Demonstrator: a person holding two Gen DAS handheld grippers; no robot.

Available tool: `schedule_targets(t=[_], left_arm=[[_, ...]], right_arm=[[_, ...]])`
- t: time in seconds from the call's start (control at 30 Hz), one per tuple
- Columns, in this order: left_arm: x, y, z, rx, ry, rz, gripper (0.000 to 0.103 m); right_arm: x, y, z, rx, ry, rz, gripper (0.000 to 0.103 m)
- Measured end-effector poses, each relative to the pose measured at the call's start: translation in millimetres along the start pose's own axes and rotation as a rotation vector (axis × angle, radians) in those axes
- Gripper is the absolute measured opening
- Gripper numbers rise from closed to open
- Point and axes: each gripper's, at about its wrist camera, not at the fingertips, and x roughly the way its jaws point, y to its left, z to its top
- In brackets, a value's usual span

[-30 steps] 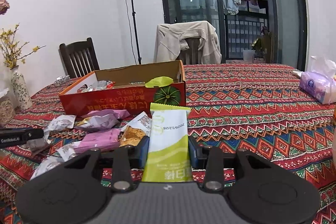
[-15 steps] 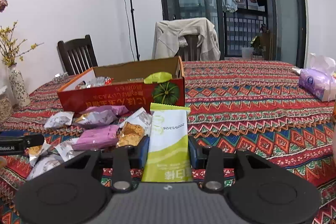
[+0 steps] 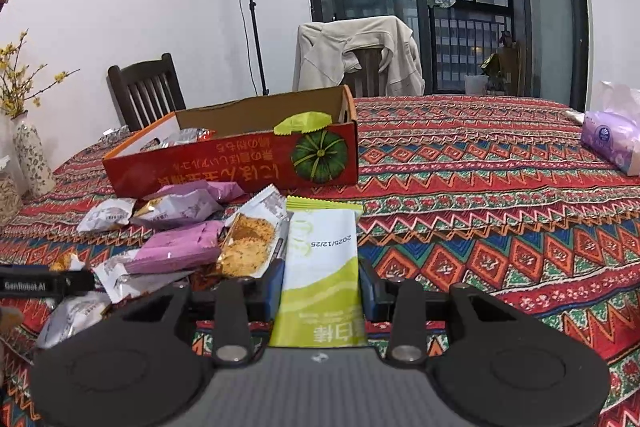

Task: Organize snacks
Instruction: 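Grasp the lime-green stick packet with the right tool while the left tool grasps a cracker packet, then carry both packets into the cardboard box and open both tools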

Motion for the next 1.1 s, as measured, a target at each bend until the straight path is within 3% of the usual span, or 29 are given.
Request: schedule_targets(t=[0.2,0.33,0.77,1.1], left_arm=[[-11.3,2.6,0.6,-0.012,-0.032,-0.065,0.054],[-17.5,-2.7,-0.5,0.002,-0.066,-0.071,0.046],[-50.9,-18.4,18.4,0.058,-0.24,-0.073,0.043],[-52.8,-37.7,58.7,0.076,-0.316,-0.098,0.043]], right_arm=[[1.1,0.5,1.8,0.002,-0.007,0.004,0.037],[0.2,1.4,1.1,-0.007,-0.005,0.009,0.037],[-2.7,6.9,9.0,-0.017,-0.031,0.021,0.037],[-3.1,21.1,47.6,-0.027,-0.123,0.052,0.037]])
